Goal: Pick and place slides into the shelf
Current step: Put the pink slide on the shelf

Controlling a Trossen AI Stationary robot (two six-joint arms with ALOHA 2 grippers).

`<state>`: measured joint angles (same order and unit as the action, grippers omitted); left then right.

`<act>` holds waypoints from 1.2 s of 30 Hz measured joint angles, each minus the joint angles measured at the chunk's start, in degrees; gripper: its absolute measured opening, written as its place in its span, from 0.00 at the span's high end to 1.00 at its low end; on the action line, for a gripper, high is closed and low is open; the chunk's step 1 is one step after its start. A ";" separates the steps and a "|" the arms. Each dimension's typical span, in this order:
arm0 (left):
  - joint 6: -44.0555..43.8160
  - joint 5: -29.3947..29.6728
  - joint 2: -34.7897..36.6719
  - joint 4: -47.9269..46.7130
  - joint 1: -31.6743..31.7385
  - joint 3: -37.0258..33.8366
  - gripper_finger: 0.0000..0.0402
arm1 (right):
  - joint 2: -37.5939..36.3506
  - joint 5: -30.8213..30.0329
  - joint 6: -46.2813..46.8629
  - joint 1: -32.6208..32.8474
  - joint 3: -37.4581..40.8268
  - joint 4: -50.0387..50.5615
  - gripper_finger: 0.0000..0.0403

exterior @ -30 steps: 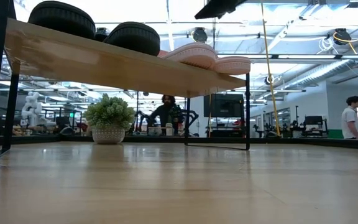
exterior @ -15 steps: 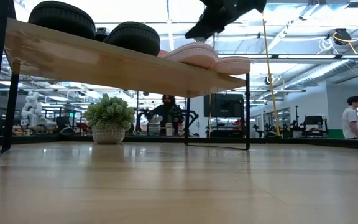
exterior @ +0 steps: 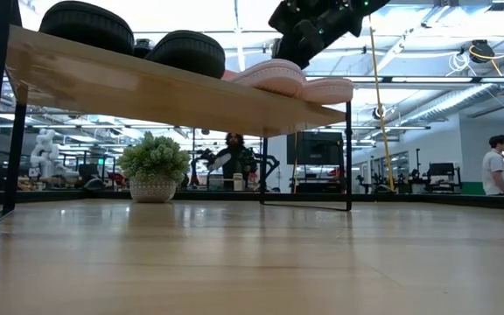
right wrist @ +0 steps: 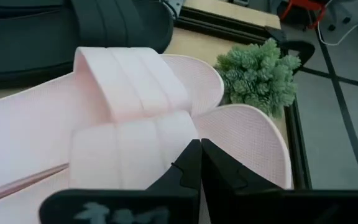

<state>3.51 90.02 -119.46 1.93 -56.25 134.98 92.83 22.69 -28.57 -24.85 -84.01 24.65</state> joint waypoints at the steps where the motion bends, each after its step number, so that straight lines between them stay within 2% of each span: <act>1: 0.00 0.00 0.00 0.00 0.00 0.00 0.52 | 0.12 0.02 -0.11 0.01 0.00 -0.01 1.00; 36: -0.31 0.00 0.00 -0.11 0.52 0.00 0.52 | 4.65 2.89 2.62 0.58 -0.15 -0.02 1.00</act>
<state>3.20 90.02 -119.46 1.83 -55.72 134.98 97.48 25.58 -25.96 -24.27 -84.16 24.64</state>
